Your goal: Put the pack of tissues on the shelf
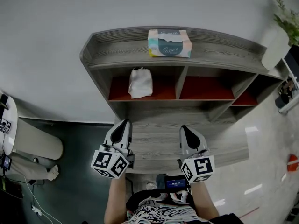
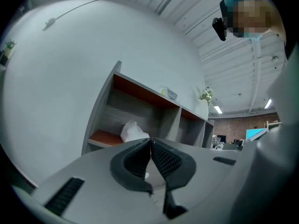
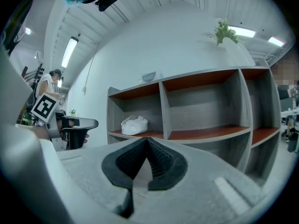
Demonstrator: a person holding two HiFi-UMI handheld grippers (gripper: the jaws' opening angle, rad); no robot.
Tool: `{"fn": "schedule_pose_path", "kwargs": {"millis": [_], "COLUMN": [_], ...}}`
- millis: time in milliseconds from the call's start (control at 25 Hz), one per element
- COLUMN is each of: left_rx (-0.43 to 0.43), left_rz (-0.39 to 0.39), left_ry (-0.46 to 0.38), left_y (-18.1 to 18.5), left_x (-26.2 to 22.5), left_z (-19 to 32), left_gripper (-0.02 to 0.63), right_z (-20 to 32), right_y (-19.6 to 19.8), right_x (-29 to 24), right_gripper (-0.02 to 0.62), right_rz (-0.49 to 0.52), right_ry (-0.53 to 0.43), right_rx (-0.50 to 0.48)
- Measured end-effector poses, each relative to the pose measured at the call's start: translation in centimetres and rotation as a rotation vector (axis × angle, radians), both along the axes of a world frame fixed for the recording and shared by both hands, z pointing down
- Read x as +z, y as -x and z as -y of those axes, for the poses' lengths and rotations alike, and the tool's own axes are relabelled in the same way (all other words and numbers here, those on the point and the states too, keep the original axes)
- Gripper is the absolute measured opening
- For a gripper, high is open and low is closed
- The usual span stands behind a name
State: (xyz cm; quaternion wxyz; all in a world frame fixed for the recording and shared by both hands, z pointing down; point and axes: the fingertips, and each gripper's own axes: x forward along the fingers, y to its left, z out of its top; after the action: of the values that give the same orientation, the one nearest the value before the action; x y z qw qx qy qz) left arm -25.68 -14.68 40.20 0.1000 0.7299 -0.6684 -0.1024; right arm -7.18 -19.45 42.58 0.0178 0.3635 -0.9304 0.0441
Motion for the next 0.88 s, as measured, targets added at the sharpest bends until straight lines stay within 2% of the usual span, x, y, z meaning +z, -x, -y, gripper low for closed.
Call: {"fn": "schedule_pose_path", "kwargs": {"millis": [880], "left_rx": [0.028], "left_rz": [-0.040], "left_ry": [0.000], "left_y": [-0.51], "left_x": [-0.07], "left_z": [0.78], "left_gripper": [0.008], "right_z": [0.48], "right_y": [-0.58], "right_x": [0.21], "right_gripper": [0.005], "right_rz": [-0.013], "right_ry": [0.000], "right_rx": [0.020]}}
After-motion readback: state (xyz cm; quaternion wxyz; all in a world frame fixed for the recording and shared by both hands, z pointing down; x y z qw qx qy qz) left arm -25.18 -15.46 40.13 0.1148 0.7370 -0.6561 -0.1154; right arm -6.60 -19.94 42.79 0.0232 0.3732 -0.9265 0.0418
